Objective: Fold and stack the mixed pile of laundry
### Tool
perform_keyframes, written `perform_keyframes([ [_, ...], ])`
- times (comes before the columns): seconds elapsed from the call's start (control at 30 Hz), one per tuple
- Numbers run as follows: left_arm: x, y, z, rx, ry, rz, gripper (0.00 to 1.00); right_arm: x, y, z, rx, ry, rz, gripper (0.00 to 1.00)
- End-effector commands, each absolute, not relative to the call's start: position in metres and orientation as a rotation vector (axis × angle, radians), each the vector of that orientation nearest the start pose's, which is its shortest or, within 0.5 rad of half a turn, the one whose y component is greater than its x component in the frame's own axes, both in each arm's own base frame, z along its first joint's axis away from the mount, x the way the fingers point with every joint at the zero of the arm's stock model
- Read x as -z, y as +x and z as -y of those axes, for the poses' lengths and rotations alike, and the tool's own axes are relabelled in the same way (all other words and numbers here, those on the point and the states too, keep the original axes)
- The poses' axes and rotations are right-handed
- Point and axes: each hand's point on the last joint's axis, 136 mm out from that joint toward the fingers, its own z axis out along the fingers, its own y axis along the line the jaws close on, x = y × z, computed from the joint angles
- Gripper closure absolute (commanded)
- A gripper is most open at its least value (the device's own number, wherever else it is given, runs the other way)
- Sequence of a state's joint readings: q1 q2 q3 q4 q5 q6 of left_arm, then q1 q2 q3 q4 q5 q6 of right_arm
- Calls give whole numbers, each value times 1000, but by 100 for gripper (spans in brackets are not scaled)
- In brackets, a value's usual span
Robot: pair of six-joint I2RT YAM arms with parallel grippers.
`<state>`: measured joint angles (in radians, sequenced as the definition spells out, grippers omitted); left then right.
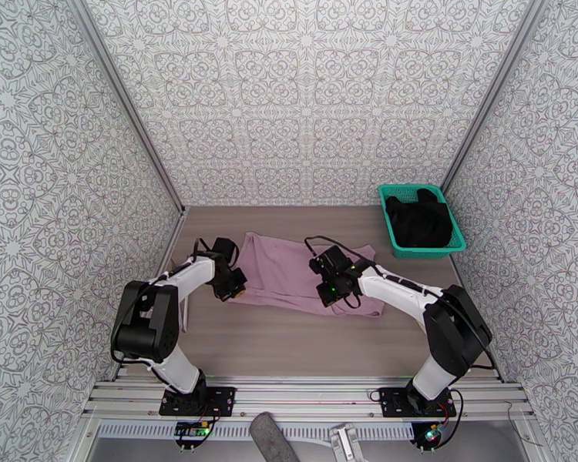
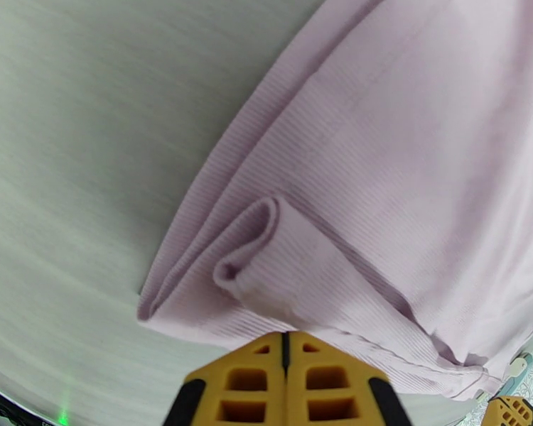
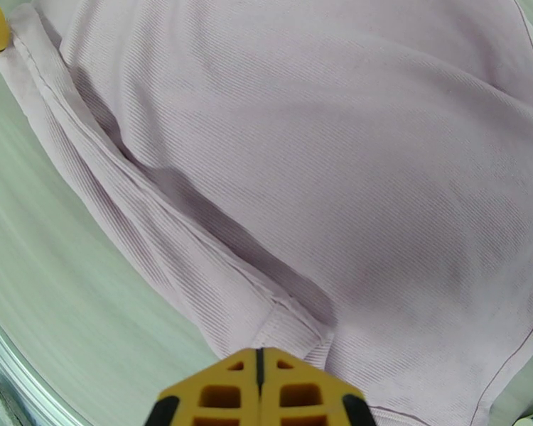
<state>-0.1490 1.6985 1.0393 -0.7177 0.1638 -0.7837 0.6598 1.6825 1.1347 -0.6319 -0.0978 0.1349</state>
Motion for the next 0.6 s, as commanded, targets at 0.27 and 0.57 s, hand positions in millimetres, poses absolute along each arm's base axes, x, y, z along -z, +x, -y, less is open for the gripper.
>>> perform_keyframes([
  [0.27,-26,332,78,335,-900,-2893,100,-62,289,-248,-355,-746,-2727,100],
  [0.57,-27,360,77,346,-881,-2863,100,-61,287,-246,-348,-741,-2733,100],
])
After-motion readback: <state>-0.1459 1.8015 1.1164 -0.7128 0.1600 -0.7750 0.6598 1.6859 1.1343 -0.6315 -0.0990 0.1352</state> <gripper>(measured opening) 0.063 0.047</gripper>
